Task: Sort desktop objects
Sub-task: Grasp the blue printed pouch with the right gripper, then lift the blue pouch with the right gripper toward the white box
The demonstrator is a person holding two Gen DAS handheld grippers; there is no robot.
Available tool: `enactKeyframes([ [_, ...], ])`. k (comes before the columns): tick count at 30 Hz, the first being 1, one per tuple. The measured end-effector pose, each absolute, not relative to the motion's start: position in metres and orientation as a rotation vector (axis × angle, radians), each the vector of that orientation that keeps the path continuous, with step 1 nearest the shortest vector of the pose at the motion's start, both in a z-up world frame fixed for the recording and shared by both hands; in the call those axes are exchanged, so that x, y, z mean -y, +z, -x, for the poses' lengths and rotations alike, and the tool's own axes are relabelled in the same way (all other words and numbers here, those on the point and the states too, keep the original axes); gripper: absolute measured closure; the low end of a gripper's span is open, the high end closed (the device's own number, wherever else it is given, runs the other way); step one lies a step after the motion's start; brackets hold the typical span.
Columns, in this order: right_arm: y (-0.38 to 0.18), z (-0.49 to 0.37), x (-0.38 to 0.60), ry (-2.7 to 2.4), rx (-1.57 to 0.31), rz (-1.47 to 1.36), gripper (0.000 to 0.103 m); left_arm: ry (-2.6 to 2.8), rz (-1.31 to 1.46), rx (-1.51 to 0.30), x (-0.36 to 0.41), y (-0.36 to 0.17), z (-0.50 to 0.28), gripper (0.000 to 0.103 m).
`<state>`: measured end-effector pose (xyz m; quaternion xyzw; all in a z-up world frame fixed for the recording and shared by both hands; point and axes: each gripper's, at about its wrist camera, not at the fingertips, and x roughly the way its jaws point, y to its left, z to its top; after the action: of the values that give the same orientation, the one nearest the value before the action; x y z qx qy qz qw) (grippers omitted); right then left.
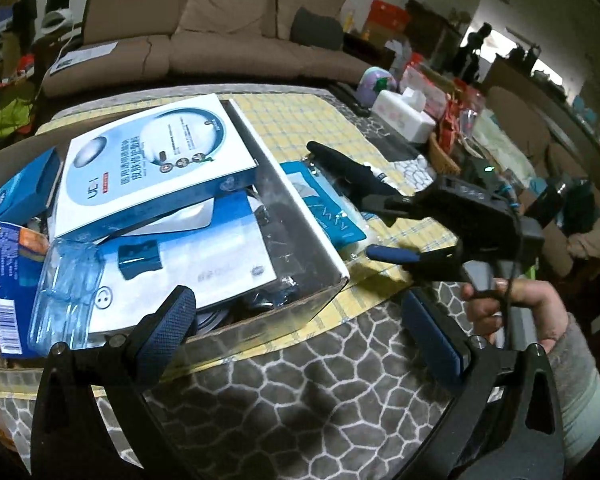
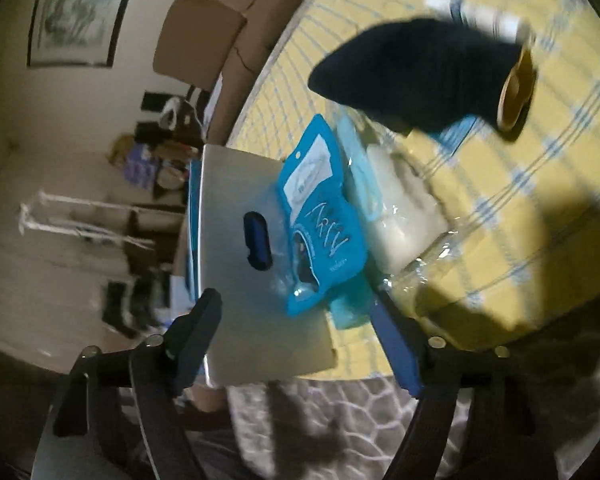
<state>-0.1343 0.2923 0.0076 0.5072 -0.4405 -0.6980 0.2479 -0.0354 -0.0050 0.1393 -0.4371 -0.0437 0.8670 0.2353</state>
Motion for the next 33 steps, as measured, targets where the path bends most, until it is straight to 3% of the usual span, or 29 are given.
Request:
enactKeyframes([
  [4,-0.003,0.145,-0.284,-1.918,1.199,-1.415,0.029,2.382,1.203,0.111,0.003,0.139,0.041,0.0],
  [8,-0.009,0.152,-0.274,-1.915,1.2,-1.426,0.041,2.376,1.21,0.104,-0.001,0.137,0.045,0.0],
  [10,-0.013,0.156,-0.271,-1.934,1.205,-1.425,0.053,2.372,1.214,0.108,-0.001,0.135,0.046,0.0],
  [12,-0.021,0.156,-0.272,-1.932,1.264,-1.418,0.076,2.365,1.222,0.122,0.0,0.134,0.048,0.0],
  [14,-0.027,0.156,-0.275,-1.9,1.331,-1.384,0.087,2.355,1.228,0.151,0.002,0.133,0.049,0.0],
  [18,-0.019,0.15,-0.283,-1.878,1.364,-1.314,0.089,2.324,1.229,0.212,0.005,0.135,0.05,0.0],
  [28,0.002,0.121,-0.316,-1.704,1.529,-1.127,0.09,2.096,1.214,0.568,0.009,0.139,0.054,0.0],
  [33,0.048,0.105,-0.315,-1.671,1.418,-0.995,0.09,2.035,1.19,0.732,0.01,0.143,0.062,0.001],
])
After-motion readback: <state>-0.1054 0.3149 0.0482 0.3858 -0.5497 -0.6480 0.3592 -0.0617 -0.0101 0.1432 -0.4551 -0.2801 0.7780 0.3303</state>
